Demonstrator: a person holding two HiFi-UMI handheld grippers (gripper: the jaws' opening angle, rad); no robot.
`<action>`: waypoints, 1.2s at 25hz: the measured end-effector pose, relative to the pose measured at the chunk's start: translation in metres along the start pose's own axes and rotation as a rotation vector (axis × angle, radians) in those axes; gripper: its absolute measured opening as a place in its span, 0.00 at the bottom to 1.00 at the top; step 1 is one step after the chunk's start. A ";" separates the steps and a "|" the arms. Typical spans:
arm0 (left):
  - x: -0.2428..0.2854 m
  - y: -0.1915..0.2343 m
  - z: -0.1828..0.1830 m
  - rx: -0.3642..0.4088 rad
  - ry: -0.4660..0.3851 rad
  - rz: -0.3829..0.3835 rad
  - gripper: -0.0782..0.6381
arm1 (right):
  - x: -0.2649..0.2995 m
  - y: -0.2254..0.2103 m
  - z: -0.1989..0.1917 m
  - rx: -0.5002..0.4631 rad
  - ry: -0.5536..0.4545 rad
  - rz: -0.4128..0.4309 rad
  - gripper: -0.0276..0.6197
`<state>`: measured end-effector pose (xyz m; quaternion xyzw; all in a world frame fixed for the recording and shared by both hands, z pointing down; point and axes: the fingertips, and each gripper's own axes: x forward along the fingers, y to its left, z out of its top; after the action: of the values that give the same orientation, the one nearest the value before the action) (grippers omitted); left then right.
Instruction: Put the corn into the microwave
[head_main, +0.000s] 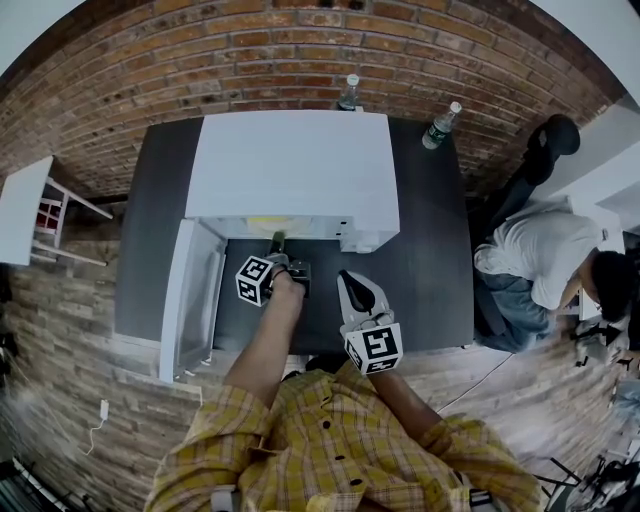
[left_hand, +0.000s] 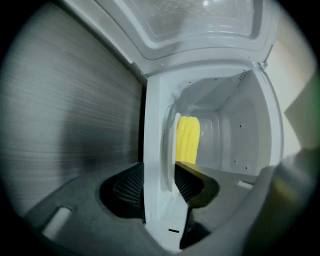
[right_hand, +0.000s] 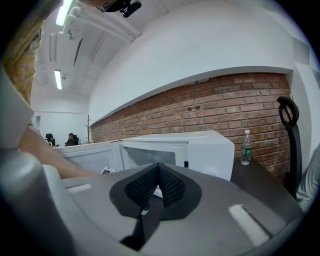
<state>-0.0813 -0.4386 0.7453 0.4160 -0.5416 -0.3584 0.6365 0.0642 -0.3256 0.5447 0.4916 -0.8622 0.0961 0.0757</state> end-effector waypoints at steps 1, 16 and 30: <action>0.000 0.003 -0.001 -0.007 0.007 0.011 0.39 | 0.000 0.001 0.001 -0.001 -0.002 0.001 0.05; -0.020 -0.011 -0.004 -0.060 0.032 -0.047 0.43 | -0.013 0.013 0.009 -0.015 -0.024 -0.001 0.05; -0.099 -0.053 -0.023 0.014 0.123 -0.157 0.26 | -0.049 0.045 0.025 0.002 -0.072 -0.027 0.05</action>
<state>-0.0749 -0.3664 0.6562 0.4826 -0.4697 -0.3771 0.6359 0.0492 -0.2684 0.5050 0.5066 -0.8574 0.0784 0.0453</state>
